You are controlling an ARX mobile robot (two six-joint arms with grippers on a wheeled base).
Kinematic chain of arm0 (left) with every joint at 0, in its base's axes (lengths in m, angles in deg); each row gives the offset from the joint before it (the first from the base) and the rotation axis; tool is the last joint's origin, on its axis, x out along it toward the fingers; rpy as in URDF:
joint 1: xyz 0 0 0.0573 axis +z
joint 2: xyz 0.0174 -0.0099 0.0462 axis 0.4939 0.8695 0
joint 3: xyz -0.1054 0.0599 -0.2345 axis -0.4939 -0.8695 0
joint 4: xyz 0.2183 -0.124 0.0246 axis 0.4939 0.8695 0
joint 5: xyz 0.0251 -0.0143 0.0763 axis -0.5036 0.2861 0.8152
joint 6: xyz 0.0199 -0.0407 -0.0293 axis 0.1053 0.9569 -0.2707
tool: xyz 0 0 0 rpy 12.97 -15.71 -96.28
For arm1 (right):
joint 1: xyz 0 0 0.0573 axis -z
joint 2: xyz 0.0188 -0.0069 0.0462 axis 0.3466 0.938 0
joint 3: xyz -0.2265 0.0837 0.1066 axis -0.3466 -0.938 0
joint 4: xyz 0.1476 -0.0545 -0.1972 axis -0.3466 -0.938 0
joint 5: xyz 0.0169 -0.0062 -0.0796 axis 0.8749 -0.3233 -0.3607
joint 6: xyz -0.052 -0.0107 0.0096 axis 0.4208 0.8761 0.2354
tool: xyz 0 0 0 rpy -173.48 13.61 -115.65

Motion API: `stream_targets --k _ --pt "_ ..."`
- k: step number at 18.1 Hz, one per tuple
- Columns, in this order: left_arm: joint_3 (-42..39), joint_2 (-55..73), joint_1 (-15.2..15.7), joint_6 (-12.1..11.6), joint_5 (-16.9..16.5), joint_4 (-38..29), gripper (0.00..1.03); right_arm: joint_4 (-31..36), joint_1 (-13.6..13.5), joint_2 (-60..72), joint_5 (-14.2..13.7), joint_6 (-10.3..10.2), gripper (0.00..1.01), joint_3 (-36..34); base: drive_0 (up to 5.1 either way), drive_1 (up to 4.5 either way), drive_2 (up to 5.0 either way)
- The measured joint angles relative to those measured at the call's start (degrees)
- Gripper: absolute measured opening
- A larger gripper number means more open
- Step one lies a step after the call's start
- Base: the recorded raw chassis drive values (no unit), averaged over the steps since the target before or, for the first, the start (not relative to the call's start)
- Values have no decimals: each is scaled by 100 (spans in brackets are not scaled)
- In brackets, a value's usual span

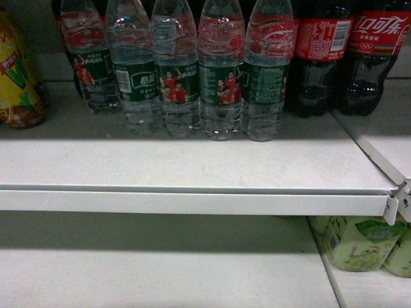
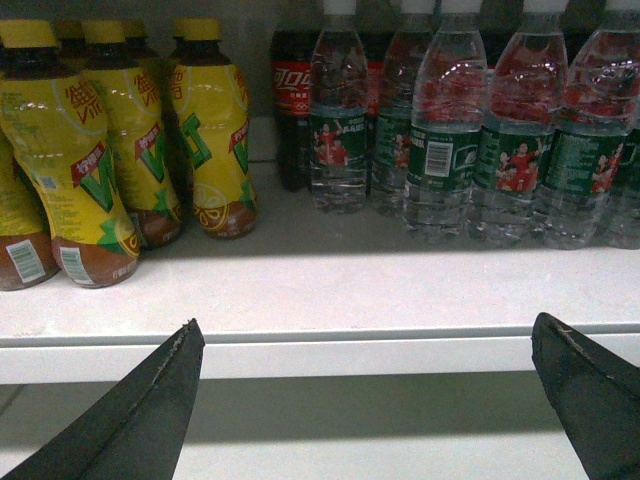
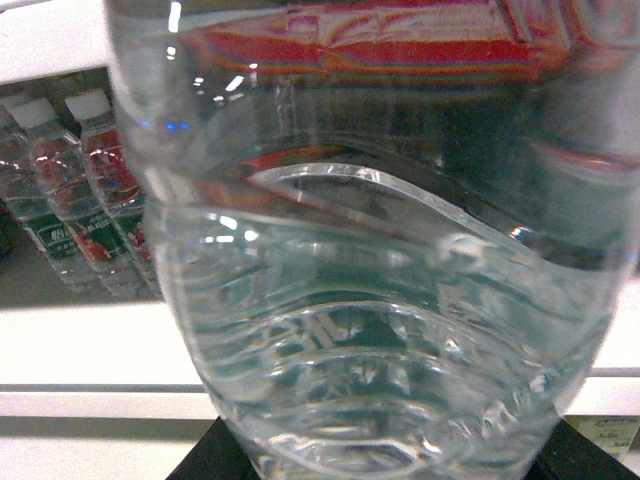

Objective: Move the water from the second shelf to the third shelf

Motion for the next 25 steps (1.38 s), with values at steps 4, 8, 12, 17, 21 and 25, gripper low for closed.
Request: stream_targets --k 4,8,12,17,21,25 --pt "0 0 0 0 0 0 98 2 0 0 0 -2 39 0 0 0 0" --pt "0 0 0 0 0 0 98 4 0 0 0 -4 39 0 0 0 0" --pt "0 0 0 0 0 15 98 -24 0 0 0 -4 39 -2 0 0 0" --pt "0 0 0 0 -4 2 98 -4 0 0 4 -7 39 -2 0 0 0" --pt "0 0 0 0 -13 0 98 4 0 0 2 -11 39 -2 0 0 0" --pt "0 0 0 0 9 -2 98 4 0 0 4 -28 39 -2 0 0 0"
